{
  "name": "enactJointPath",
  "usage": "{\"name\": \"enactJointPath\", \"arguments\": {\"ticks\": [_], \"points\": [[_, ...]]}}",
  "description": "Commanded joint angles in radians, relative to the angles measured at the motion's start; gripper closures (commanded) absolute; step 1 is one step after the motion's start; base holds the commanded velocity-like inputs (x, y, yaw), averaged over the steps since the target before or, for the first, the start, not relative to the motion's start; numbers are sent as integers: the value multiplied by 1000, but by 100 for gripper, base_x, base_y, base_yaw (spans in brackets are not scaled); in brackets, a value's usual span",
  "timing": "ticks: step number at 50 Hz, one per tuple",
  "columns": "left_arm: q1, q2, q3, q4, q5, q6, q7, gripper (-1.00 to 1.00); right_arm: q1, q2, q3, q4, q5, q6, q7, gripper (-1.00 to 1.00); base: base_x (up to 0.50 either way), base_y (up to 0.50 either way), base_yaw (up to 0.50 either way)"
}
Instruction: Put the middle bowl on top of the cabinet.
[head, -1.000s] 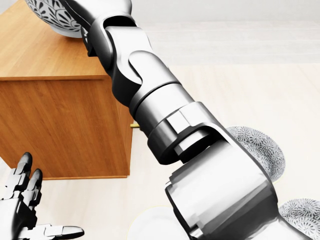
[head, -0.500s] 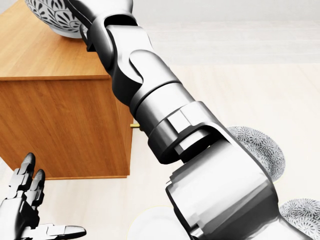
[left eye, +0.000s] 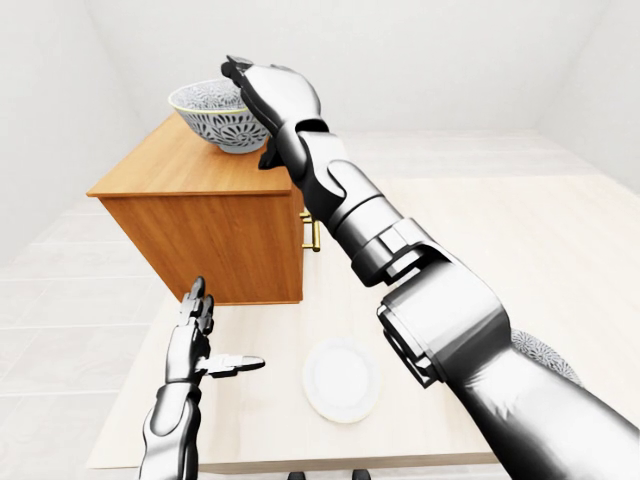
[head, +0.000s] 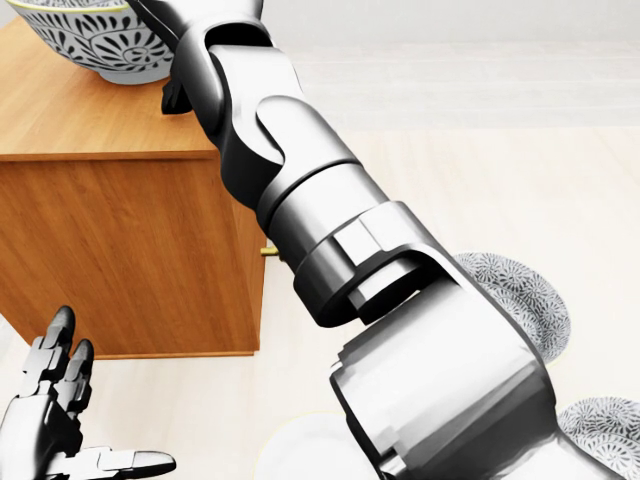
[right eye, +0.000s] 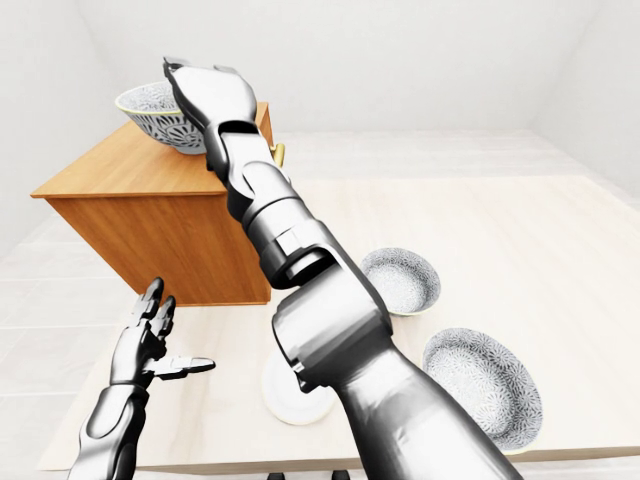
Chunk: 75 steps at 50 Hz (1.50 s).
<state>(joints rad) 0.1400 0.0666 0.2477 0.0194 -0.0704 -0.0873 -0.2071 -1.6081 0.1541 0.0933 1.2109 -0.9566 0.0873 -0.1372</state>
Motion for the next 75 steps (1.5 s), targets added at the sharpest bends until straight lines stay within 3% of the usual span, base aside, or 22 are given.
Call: {"name": "enactJointPath", "arguments": {"ticks": [1, 25, 29, 35, 75], "points": [[1, 1, -3, -5, 1, 0, 2, -100, 4, 2, 2, 3, 3, 0, 7, -62, 0, 0, 0], [3, 1, -9, 4, 7, 0, 3, -100, -6, -10, -3, -1, 9, 0, 11, -76, 0, 0, 0], [2, 0, -10, 5, 8, 0, 4, -100, -16, -13, -7, -5, 13, 0, 17, -94, 0, 0, 0], [-2, 1, -10, 9, 7, 0, 4, -100, -30, -19, -10, -16, 17, 0, 21, -100, 0, 0, 0], [0, 6, 3, -6, -10, 0, -2, -100, -79, -91, -24, -42, 43, 0, 69, -100, 0, 0, 0]]}}
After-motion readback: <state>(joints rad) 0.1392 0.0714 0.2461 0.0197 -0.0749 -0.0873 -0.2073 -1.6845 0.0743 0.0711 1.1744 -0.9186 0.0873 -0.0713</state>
